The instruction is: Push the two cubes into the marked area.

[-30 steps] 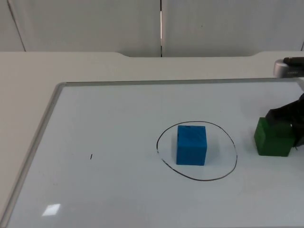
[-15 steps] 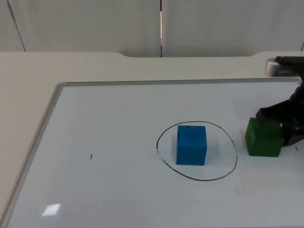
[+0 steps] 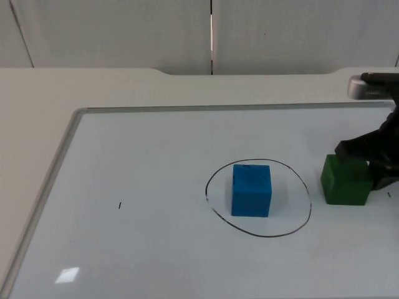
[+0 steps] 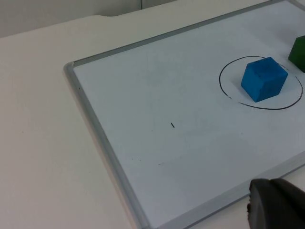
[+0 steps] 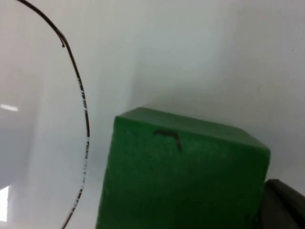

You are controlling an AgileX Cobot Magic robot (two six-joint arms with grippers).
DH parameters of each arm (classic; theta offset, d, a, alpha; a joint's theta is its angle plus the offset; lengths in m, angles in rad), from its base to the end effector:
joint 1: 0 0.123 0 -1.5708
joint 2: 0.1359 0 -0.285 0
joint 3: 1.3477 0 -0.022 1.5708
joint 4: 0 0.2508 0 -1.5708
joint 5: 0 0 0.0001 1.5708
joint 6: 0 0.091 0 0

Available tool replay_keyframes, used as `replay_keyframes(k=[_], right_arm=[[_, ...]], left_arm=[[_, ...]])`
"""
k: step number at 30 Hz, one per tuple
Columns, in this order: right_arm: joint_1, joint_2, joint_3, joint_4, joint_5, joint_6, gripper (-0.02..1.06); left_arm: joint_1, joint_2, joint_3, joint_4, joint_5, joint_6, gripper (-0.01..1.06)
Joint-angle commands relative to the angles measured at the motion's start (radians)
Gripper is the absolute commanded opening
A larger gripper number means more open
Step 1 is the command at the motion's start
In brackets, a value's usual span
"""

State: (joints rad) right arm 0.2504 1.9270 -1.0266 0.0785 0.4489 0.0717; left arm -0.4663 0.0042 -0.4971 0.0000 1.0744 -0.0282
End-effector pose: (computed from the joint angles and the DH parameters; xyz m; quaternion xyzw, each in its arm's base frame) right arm 0.3389 0.0899 0.1205 -0.0559 0.9863 0.0466 0.1481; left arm -0.0040 0.0020 0.2754 0.1866 0.8381 -0.1255 0.4970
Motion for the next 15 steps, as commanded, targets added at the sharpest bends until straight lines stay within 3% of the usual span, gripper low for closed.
replay_keyframes(k=[1,15], right_arm=[[0.005,0.0,0.0,0.005,-0.011,-0.004,0.0],[0.075,0.0,0.0,0.009,-0.048,-0.004,0.0]], left_arm=[[0.003,-0.004,0.003,0.008,0.001,0.0,0.0],[0.003,-0.004,0.003,0.008,0.001,0.0,0.0]])
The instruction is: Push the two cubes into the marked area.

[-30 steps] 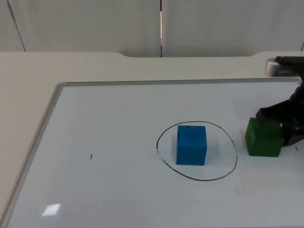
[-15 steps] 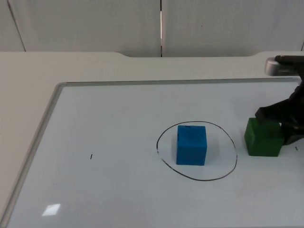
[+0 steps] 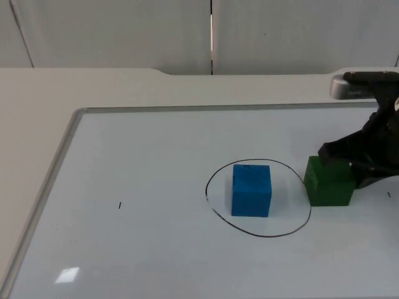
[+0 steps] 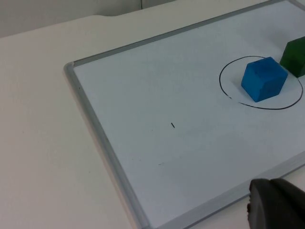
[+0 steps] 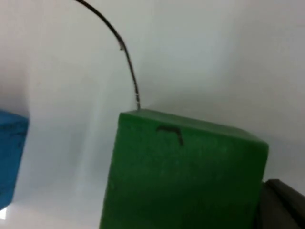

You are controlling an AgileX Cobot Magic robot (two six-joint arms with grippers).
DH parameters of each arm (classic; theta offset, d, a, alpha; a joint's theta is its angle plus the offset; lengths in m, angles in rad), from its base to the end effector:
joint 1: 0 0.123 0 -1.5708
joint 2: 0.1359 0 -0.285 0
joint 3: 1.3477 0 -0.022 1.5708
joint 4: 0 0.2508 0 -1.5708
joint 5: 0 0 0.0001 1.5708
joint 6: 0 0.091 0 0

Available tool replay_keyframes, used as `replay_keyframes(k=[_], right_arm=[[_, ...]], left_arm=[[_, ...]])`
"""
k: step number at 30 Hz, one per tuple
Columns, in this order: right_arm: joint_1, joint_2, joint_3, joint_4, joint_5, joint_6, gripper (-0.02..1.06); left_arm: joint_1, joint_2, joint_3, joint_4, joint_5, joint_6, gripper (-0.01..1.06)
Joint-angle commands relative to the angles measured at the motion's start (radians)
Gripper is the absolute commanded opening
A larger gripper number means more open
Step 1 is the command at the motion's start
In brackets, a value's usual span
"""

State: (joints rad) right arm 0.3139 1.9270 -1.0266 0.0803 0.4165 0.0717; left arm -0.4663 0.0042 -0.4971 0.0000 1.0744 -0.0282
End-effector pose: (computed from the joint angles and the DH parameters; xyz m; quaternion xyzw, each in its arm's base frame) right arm 0.3352 0.1119 0.1214 -0.0858 0.9815 0.0543 0.1622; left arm -0.0040 0.0020 0.2754 0.1866 0.8381 -0.1255 0.4970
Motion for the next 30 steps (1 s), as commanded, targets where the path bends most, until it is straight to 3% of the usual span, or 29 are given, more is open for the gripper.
replay_keyframes(k=[1,19,30], right_arm=[[0.012,0.0,0.0,0.007,-0.016,-0.004,0.0],[0.02,0.0,0.0,0.038,-0.018,0.007,0.0],[0.071,0.0,0.0,0.056,-0.069,0.007,0.0]], left_arm=[[0.003,-0.004,0.003,0.008,0.001,0.0,0.0],[0.003,-0.004,0.003,0.008,0.001,0.0,0.0],[0.003,-0.004,0.003,0.008,0.001,0.0,0.0]])
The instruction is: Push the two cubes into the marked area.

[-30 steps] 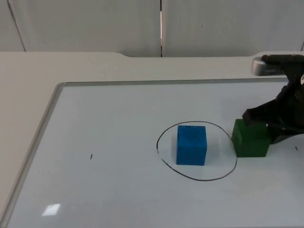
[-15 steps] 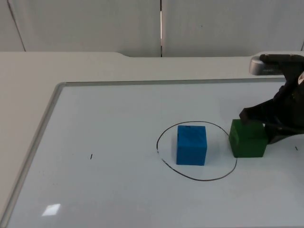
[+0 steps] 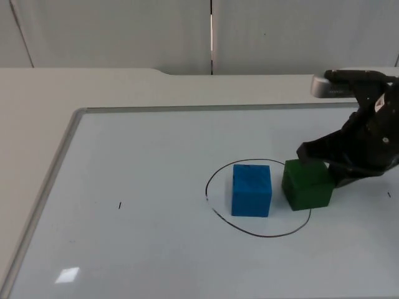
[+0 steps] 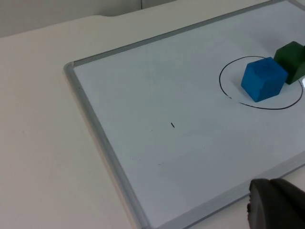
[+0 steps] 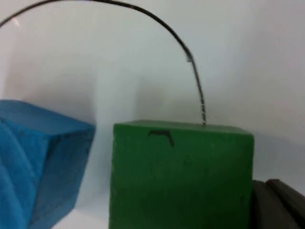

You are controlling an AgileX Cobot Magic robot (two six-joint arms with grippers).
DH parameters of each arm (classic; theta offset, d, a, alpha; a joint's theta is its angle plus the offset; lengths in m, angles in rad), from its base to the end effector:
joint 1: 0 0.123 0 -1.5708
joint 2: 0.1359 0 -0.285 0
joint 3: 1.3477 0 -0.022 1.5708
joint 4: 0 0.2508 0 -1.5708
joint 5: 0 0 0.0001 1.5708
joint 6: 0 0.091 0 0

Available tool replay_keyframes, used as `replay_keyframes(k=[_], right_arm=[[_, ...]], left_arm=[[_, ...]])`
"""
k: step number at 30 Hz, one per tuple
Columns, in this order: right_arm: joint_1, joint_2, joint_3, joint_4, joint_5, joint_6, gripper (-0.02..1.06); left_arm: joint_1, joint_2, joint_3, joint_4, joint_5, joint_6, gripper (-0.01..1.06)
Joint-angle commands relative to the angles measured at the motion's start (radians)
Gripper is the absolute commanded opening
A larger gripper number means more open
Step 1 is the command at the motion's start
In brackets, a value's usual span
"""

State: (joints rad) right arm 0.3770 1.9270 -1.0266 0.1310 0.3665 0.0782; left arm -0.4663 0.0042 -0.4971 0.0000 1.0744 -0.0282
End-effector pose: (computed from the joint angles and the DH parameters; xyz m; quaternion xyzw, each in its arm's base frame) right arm 0.3311 0.1357 0.1231 -0.0909 0.9762 0.0777 0.1810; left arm -0.0040 0.0020 0.2754 0.1866 0.8381 -0.1255 0.4970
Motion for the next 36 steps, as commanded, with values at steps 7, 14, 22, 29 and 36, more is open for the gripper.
replay_keyframes(k=[7,14,22,29,36], right_arm=[[0.008,0.0,0.0,0.02,-0.019,0.0,0.0],[0.008,0.0,0.0,0.031,0.011,0.0,0.0],[0.016,0.0,0.0,0.031,0.03,0.0,0.0],[0.069,0.0,0.0,0.033,-0.009,0.0,0.0],[0.077,0.0,0.0,0.035,-0.02,0.007,0.0]], left_arm=[[0.003,-0.004,0.003,0.008,0.001,0.0,0.0],[0.003,-0.004,0.003,0.008,0.001,0.0,0.0],[0.003,-0.004,0.003,0.008,0.001,0.0,0.0],[0.003,-0.004,0.003,0.008,0.001,0.0,0.0],[0.003,-0.004,0.003,0.008,0.001,0.0,0.0]])
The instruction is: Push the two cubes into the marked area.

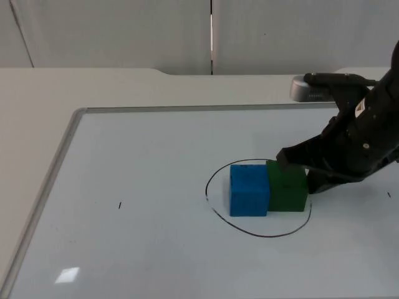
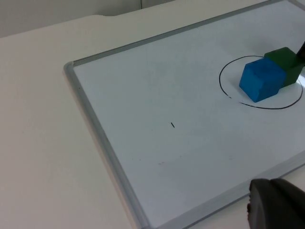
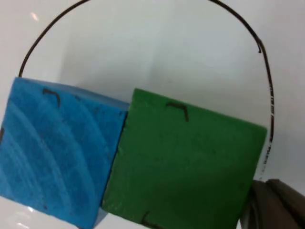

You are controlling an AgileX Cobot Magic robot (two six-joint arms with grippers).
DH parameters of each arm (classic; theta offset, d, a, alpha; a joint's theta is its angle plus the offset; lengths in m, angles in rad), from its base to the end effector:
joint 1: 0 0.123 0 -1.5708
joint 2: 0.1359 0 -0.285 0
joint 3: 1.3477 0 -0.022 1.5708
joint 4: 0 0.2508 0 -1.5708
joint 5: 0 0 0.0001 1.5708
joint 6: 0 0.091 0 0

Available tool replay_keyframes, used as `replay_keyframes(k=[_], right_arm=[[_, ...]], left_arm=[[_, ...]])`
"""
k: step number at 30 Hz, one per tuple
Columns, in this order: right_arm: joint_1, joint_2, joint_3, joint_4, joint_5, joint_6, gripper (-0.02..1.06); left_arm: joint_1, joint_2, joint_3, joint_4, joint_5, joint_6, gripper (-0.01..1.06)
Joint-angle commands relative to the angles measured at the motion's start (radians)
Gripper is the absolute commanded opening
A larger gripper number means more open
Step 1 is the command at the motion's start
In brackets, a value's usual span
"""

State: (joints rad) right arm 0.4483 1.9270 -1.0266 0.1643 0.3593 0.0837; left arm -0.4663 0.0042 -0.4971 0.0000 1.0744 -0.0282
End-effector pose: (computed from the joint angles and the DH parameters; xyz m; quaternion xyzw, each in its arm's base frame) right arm 0.3208 0.1601 0.1235 -0.1087 0.9734 0.0938 0.1788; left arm -0.0040 0.0020 0.2754 0.1866 0.8381 -0.1255 0.4970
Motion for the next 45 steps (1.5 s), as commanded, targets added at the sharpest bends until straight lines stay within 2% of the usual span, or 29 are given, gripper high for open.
replay_keyframes(k=[1,10,16,21,25,32,45], right_arm=[[0.006,0.0,0.0,0.001,-0.01,0.002,0.0],[0.004,-0.004,0.0,-0.014,-0.001,0.002,0.0],[0.002,-0.117,-0.002,-0.181,0.056,0.002,0.0],[0.002,-0.287,-0.002,-0.233,0.079,0.002,0.0],[0.004,-0.476,-0.002,-0.242,0.079,0.002,0.0],[0.004,-0.695,-0.002,-0.244,0.079,-0.024,0.0],[0.004,-0.911,0.073,-0.245,0.079,-0.032,0.0]], left_arm=[[0.003,-0.004,0.003,0.008,0.001,0.0,0.0],[0.003,-0.004,0.003,0.008,0.001,0.0,0.0],[0.003,-0.004,0.003,0.008,0.001,0.0,0.0],[0.003,-0.004,0.003,0.008,0.001,0.0,0.0],[0.003,-0.004,0.003,0.008,0.001,0.0,0.0],[0.003,-0.004,0.003,0.008,0.001,0.0,0.0],[0.003,-0.004,0.003,0.008,0.001,0.0,0.0]])
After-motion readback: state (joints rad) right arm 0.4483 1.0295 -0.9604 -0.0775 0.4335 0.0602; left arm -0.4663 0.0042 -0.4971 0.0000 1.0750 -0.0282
